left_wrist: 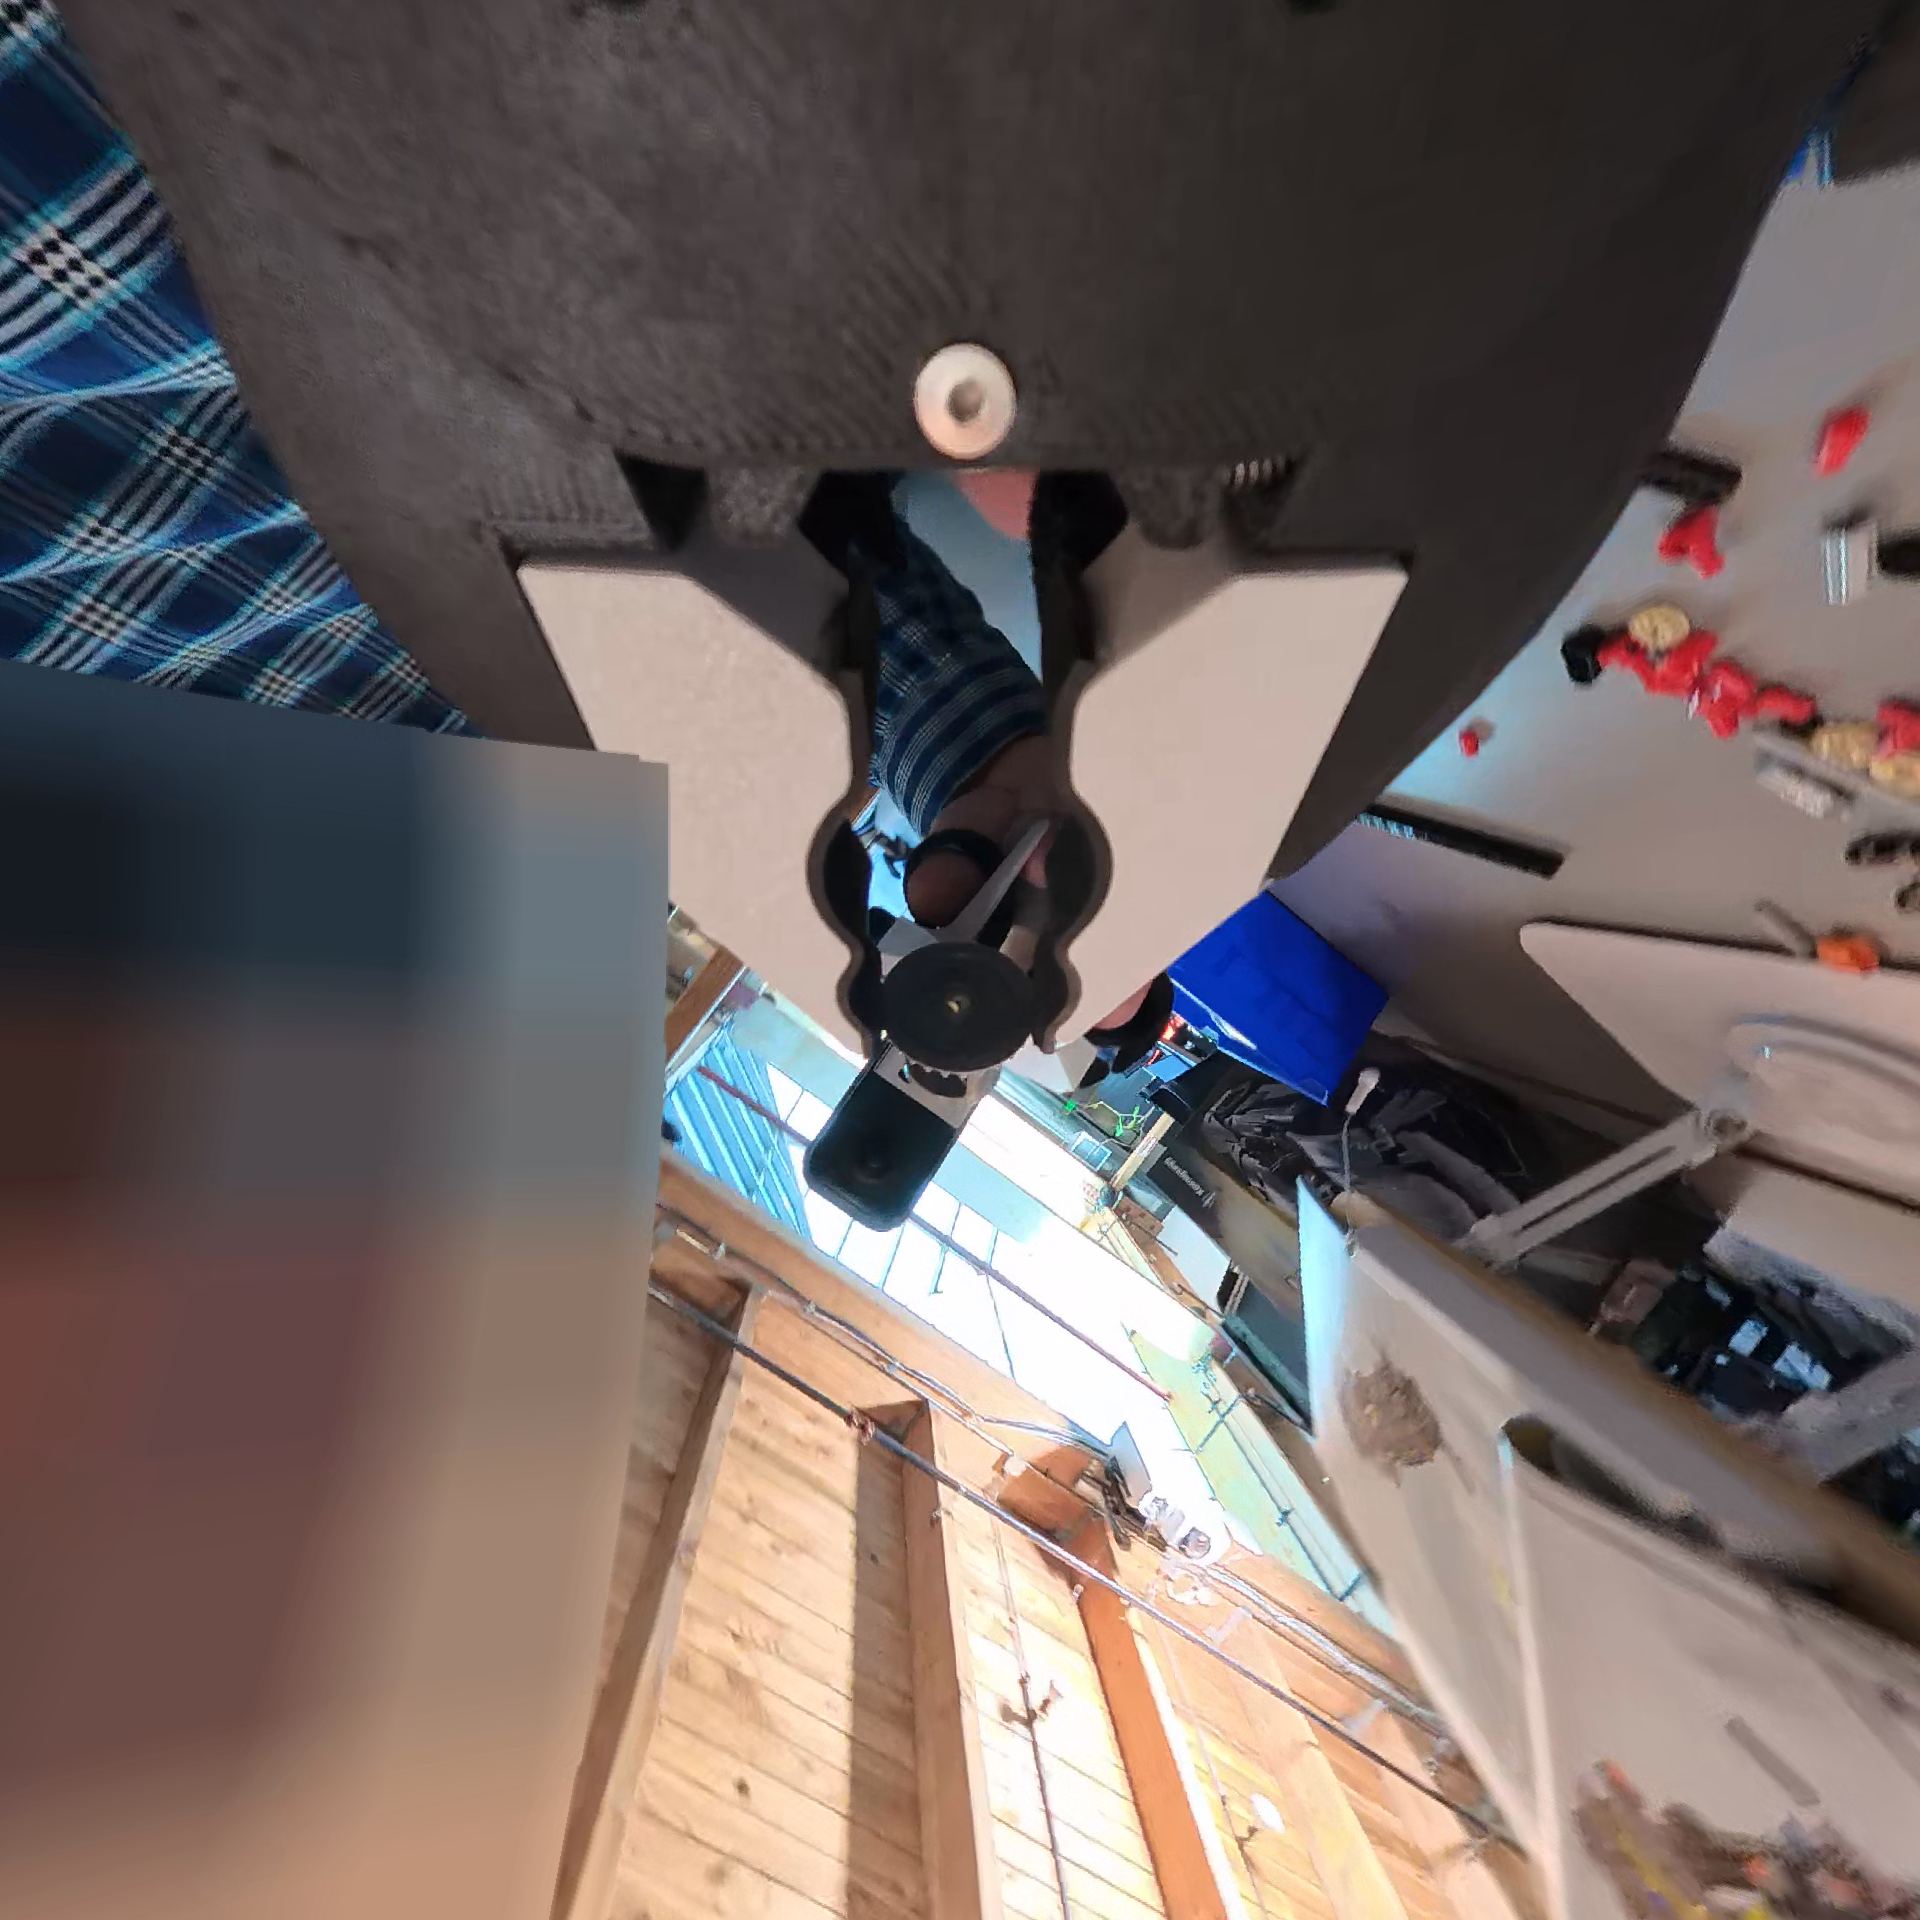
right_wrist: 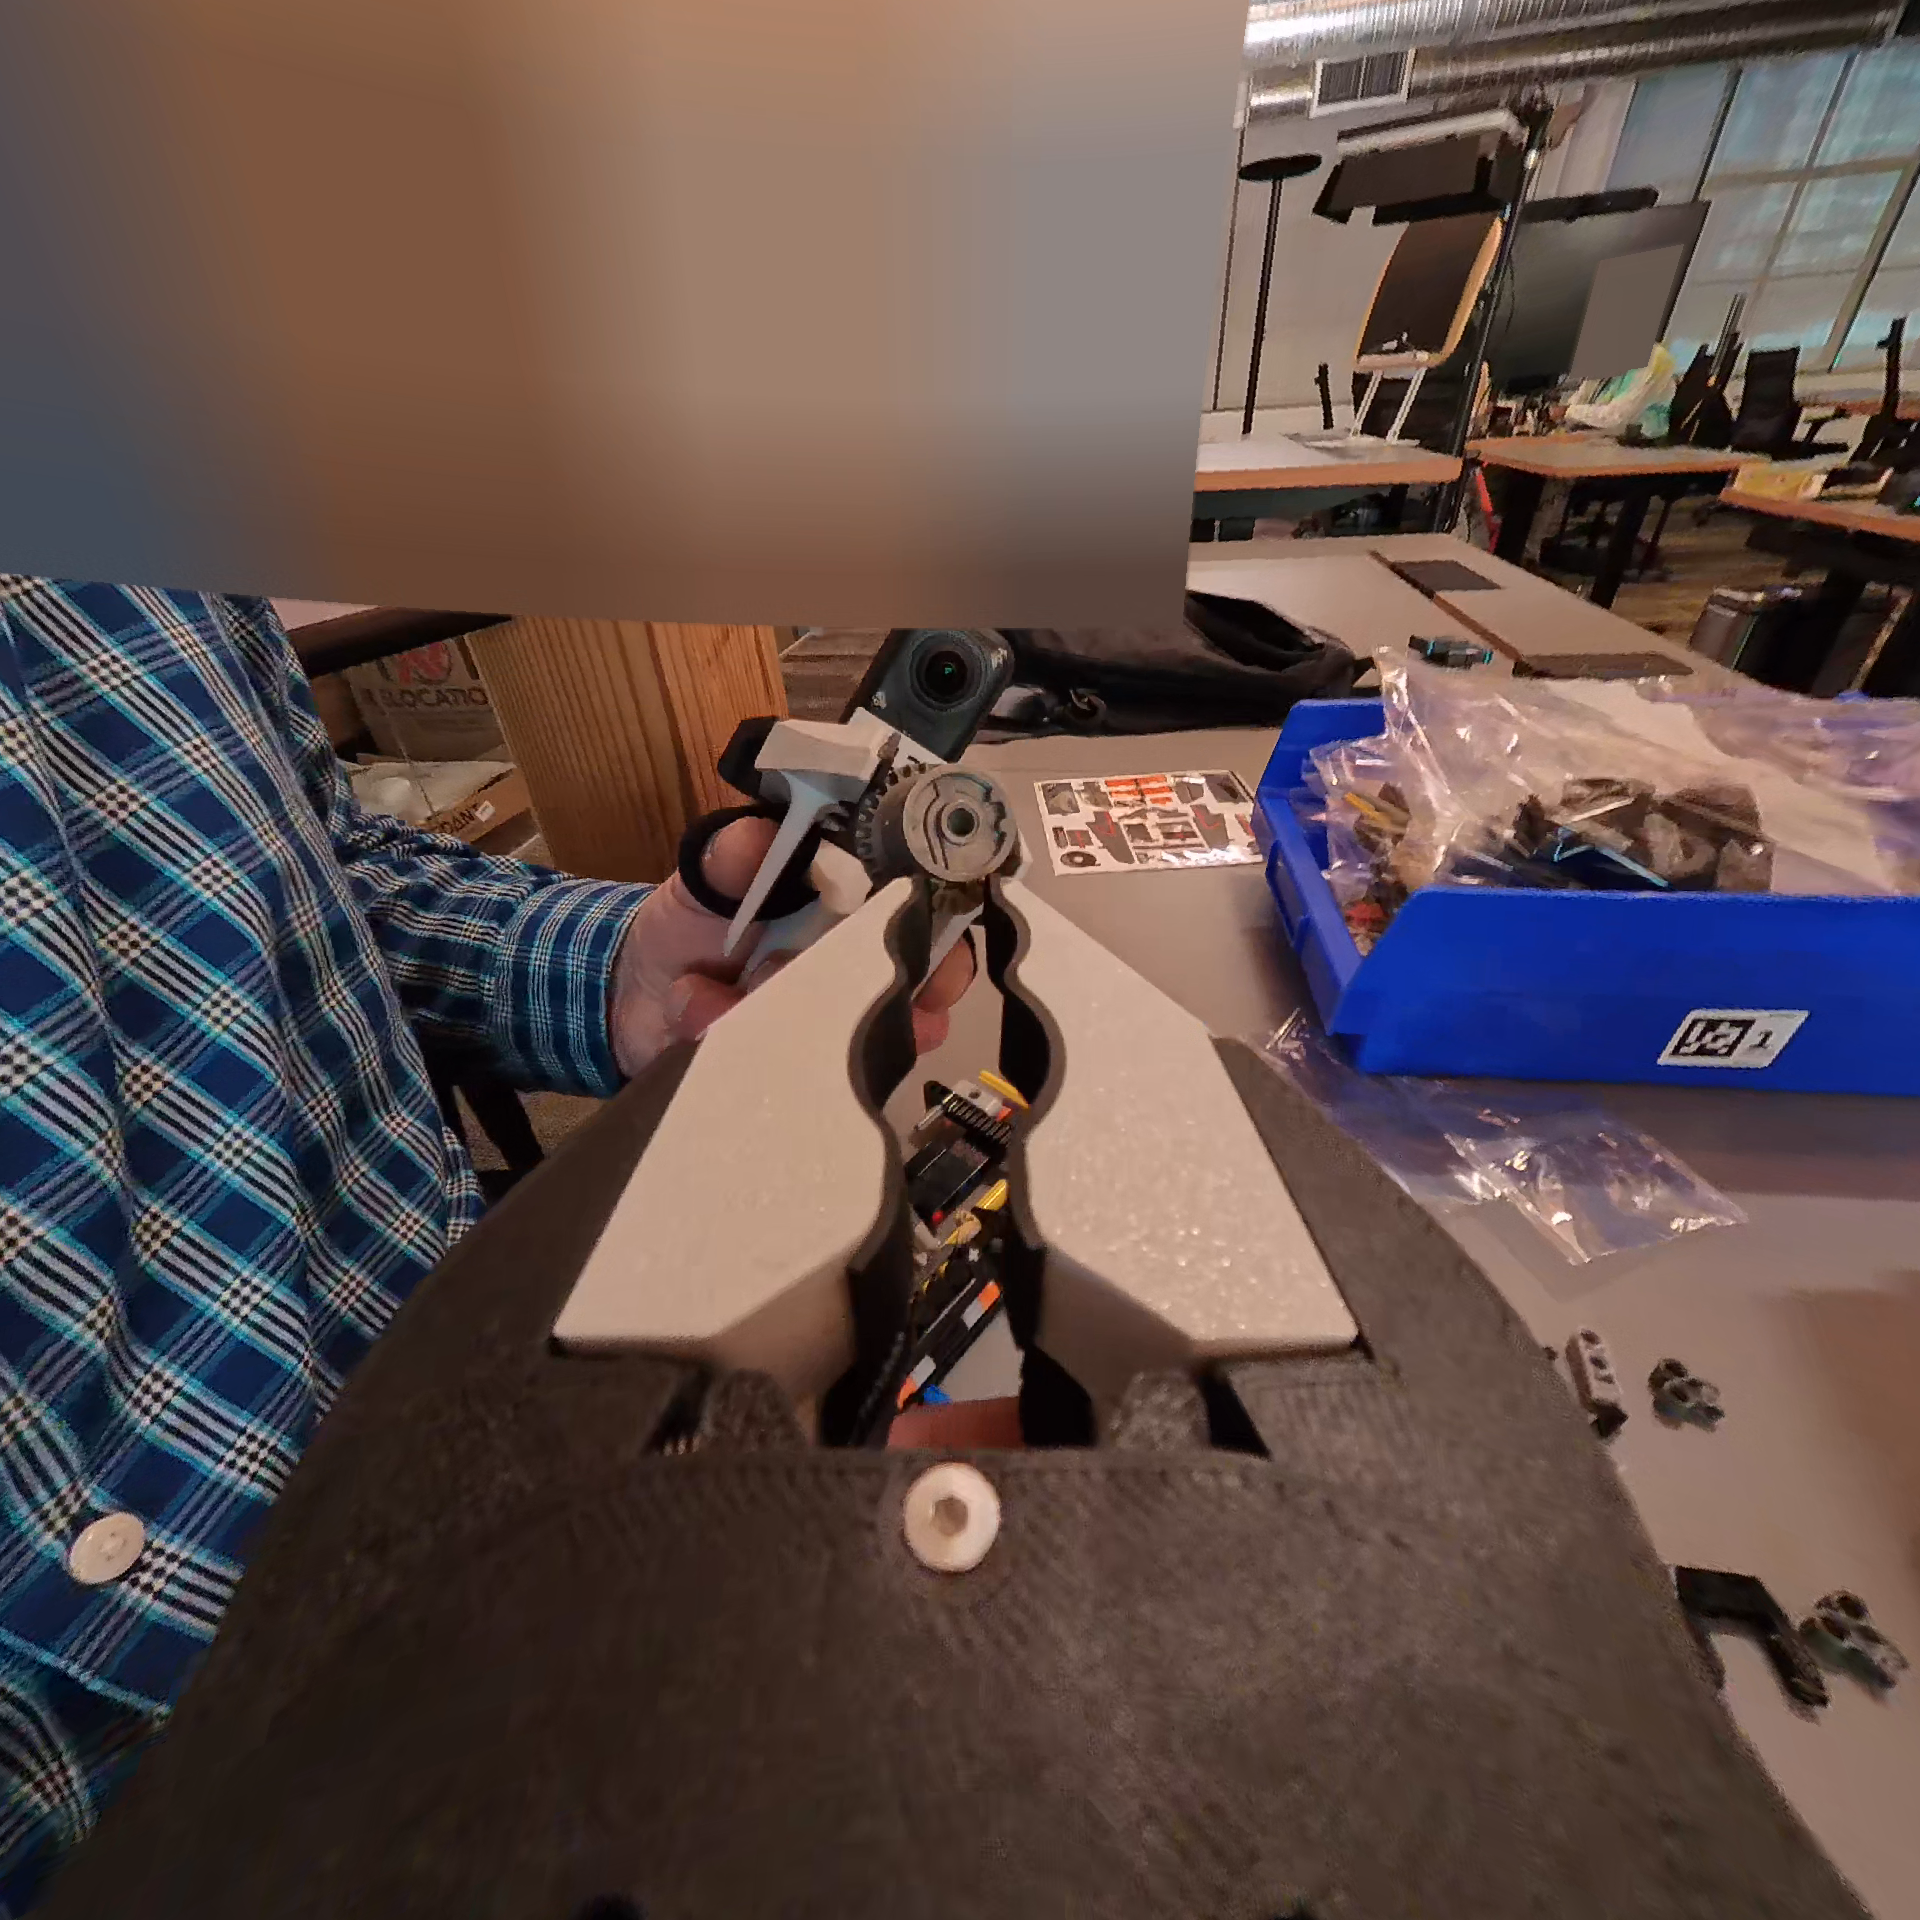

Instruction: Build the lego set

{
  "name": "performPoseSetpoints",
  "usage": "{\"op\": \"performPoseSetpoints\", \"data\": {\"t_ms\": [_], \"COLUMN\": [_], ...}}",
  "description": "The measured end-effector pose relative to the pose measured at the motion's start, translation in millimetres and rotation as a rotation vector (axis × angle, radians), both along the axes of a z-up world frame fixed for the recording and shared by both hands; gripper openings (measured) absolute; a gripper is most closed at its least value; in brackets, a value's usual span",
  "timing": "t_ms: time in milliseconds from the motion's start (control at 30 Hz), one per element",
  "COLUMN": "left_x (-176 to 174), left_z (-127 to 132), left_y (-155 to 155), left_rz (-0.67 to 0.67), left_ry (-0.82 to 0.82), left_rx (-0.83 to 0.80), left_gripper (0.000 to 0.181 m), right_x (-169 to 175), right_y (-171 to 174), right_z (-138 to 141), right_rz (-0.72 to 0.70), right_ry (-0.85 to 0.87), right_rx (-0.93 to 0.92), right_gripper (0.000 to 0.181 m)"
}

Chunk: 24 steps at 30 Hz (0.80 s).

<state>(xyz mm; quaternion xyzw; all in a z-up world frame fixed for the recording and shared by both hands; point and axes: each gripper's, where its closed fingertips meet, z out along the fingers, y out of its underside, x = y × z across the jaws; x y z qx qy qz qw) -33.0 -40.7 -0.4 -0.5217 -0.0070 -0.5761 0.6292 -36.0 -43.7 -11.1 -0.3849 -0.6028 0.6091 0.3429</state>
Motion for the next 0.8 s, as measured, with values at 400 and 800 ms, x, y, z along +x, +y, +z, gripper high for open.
{"op": "performPoseSetpoints", "data": {"t_ms": [400, 800], "left_x": [21.8, 40.0], "left_z": [33.7, 53.8], "left_y": [5.7, 13.1], "left_rz": [-0.023, -0.008], "left_ry": [0.274, 0.449], "left_rx": [0.105, 0.191], "left_gripper": [0.026, 0.026], "right_x": [20.4, 37.3], "right_y": [8.7, 18.9], "right_z": [35.7, 57.1], "right_rz": [-0.015, -0.115], "right_ry": [0.155, 0.219], "right_rx": [0.009, 0.228], "right_gripper": [0.008, 0.008]}}
